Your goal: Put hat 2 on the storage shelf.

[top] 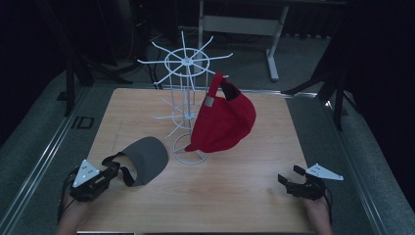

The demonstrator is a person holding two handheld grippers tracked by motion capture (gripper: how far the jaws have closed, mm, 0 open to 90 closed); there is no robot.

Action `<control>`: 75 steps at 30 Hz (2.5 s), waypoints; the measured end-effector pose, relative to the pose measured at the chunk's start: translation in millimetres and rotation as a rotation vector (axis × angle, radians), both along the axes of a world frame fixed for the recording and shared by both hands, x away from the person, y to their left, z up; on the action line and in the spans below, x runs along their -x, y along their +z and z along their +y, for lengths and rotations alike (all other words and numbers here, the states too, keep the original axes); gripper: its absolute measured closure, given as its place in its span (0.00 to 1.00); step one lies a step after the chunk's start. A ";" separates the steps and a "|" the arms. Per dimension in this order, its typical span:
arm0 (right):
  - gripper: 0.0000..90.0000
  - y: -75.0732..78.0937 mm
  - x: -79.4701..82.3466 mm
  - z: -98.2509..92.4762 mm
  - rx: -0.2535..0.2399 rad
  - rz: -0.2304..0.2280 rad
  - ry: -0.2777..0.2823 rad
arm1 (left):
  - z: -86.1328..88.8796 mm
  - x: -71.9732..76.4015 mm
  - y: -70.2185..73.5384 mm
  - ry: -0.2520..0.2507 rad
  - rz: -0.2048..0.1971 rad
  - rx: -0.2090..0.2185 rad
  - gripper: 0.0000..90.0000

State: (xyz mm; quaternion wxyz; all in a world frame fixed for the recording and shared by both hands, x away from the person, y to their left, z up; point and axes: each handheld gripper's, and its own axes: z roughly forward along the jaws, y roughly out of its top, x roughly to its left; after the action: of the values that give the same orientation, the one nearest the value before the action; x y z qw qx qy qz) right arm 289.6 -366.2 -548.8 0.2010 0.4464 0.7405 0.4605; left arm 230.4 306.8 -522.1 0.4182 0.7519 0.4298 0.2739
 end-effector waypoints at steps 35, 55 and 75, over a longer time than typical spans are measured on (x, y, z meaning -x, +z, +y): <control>0.17 -1.6 2.6 -3.2 0.045 -0.041 -0.095 | -16.9 -12.3 133.9 -0.412 -0.312 0.115 0.90; 0.17 -1.4 2.8 -1.5 0.049 -0.034 -0.083 | -24.9 -10.8 218.5 -0.493 -0.444 0.118 0.90; 0.17 -2.6 2.8 -1.8 0.053 -0.025 -0.079 | -61.4 -32.4 276.9 -0.536 -0.487 0.097 0.90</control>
State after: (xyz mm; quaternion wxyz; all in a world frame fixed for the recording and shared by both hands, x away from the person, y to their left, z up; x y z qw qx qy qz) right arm 286.8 -368.0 -551.5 0.2401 0.4639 0.7316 0.4381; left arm 262.8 245.5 -245.2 0.6004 0.7299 0.1174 0.3050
